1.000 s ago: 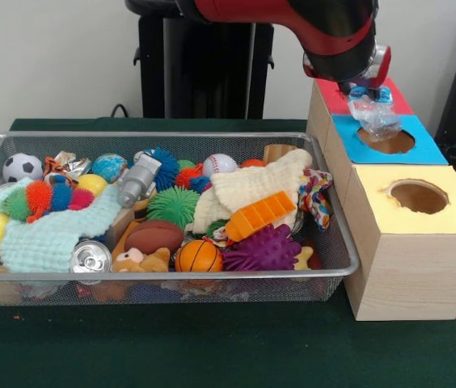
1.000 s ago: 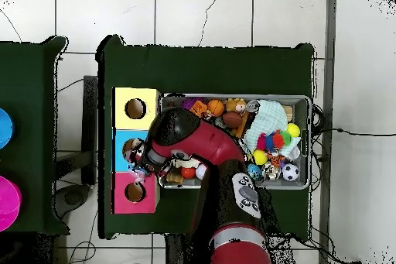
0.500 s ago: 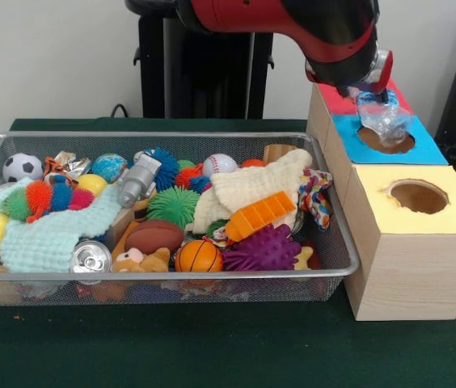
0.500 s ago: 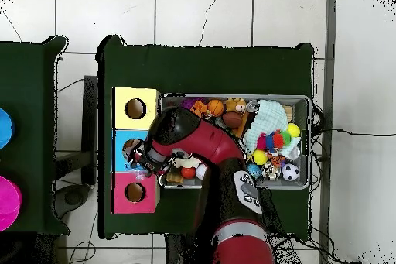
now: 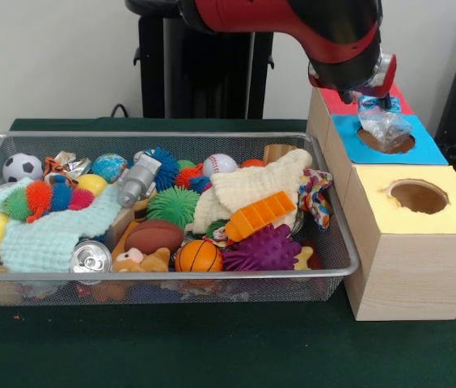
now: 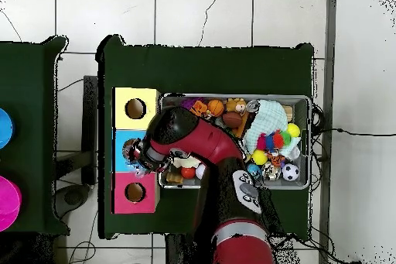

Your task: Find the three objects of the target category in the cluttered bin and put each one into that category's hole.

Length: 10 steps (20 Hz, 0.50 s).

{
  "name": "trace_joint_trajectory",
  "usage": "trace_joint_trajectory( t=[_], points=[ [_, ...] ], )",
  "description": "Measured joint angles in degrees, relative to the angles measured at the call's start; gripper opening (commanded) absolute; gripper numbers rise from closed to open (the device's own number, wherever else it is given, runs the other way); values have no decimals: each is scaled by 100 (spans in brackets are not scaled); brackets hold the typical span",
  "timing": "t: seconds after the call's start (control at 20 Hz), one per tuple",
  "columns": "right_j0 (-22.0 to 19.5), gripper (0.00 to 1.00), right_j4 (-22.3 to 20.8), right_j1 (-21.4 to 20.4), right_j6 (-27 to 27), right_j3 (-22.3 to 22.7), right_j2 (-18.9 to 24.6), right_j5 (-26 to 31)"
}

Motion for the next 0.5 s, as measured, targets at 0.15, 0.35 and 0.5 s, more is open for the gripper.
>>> trace_joint_trajectory(
  t=[0.15, 0.35, 0.5],
  points=[
    [0, 100, 0, -43, 0, 4, 0, -14],
    [-1, 100, 0, -108, 0, 29, 1, -14],
    [1, 100, 0, -268, 0, 105, 0, -21]
  ],
)
